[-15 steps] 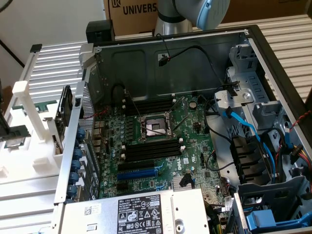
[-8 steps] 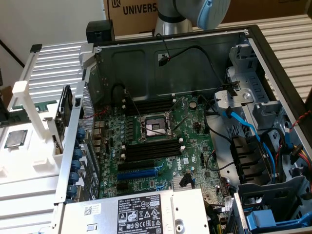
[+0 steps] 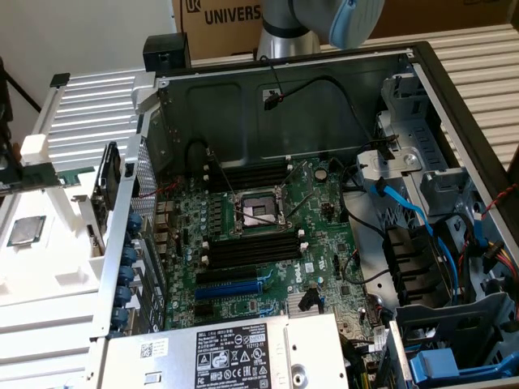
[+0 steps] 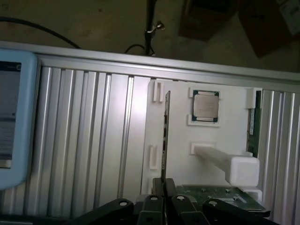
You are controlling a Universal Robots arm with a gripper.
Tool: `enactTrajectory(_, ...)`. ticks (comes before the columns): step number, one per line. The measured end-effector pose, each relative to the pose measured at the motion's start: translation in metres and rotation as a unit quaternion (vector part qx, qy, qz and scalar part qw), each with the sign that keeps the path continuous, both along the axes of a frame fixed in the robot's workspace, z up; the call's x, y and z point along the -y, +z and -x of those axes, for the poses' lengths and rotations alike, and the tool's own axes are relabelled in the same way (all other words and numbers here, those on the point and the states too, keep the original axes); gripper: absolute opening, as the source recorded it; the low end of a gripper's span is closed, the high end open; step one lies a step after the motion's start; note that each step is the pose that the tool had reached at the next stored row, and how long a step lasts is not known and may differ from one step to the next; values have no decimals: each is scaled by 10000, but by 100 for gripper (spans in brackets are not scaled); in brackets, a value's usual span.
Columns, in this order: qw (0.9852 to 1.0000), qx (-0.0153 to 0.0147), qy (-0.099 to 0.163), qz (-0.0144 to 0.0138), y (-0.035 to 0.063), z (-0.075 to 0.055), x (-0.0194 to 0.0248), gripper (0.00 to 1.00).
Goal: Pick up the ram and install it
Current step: 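Pick up the ram and move it above insertion slot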
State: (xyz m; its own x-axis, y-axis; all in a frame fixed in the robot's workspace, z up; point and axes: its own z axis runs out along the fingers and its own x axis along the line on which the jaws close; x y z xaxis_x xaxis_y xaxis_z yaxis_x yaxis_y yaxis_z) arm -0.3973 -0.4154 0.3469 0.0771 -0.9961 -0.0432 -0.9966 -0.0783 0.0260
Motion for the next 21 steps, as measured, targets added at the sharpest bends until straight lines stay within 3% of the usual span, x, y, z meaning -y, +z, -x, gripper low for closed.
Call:
enactTrajectory(11, 10000, 1, 0, -15, 332, -343, 0, 13)
enactTrajectory(13, 10000, 0, 0, -19, 453, -486, 0, 13)
enactTrajectory(18, 10000, 0, 0, -19, 559, -695, 0, 13)
enactTrajectory(21, 10000, 0, 0, -20, 634, -917, 0, 13)
